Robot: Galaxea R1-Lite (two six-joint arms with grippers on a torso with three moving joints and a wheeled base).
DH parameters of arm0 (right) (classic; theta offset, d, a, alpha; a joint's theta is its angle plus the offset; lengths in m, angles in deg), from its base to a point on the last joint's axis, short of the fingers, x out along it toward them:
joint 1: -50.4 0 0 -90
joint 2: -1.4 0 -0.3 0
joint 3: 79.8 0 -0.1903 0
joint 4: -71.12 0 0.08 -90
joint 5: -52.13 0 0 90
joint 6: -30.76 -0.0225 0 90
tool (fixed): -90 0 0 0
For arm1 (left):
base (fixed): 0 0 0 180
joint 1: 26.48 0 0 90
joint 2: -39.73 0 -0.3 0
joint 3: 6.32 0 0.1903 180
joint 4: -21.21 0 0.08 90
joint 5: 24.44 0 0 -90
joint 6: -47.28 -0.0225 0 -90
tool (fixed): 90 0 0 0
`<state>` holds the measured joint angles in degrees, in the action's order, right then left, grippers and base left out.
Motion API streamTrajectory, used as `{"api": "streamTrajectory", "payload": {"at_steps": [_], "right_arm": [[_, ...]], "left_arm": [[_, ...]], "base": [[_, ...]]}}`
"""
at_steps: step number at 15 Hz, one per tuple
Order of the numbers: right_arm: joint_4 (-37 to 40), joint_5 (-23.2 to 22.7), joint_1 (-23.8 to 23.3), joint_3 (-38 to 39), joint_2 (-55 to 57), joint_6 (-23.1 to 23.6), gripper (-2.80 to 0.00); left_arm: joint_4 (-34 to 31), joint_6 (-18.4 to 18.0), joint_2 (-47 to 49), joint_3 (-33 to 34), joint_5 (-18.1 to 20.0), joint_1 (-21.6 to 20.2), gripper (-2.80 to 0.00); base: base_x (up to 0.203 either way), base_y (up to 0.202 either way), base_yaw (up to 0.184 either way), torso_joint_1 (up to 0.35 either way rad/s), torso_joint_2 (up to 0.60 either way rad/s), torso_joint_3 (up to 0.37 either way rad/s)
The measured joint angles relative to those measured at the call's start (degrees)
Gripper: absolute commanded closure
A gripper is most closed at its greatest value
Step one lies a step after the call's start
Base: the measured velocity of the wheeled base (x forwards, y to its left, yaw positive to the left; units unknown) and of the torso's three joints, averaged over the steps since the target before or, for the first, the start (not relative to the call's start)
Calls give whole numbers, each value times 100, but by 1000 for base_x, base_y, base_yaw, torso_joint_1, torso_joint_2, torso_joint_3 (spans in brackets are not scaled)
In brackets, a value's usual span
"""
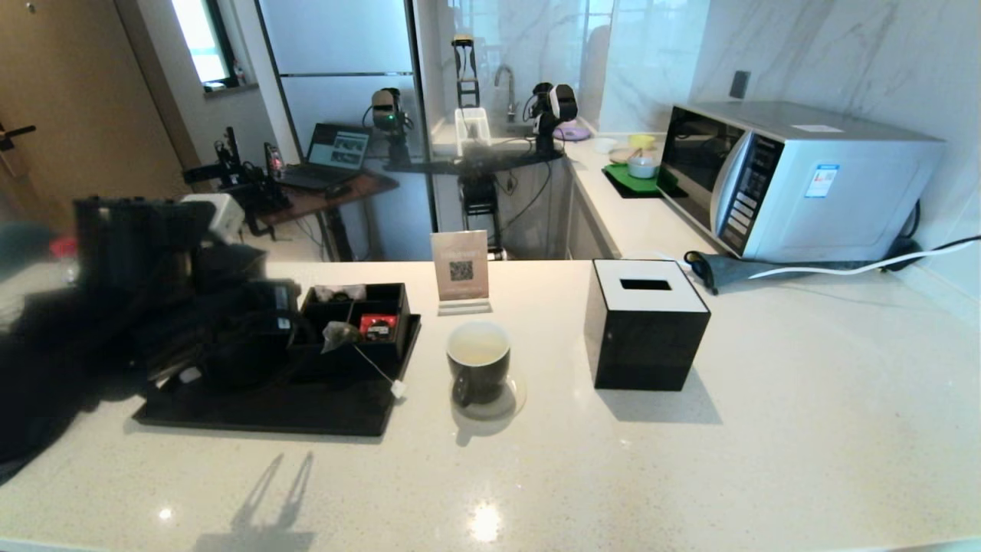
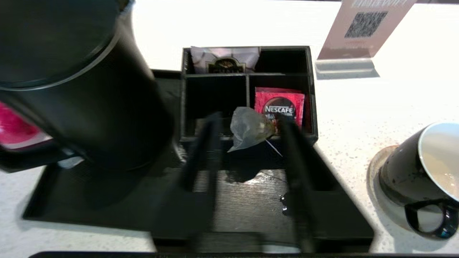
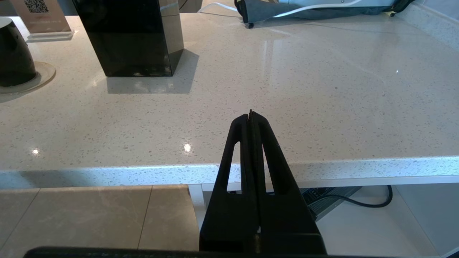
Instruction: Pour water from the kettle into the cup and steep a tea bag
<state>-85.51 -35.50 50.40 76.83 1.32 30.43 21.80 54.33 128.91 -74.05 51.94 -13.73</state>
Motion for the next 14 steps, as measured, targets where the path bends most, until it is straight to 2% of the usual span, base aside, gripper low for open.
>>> {"api": "streamTrajectory", "payload": {"at_steps": [14], "right_arm": [[0,-2,0,0,0,-2,0]], "left_arm": [[-11,126,1912,-1059,17,-171,-280]], "base": [[0,0,0,0,0,0]]}}
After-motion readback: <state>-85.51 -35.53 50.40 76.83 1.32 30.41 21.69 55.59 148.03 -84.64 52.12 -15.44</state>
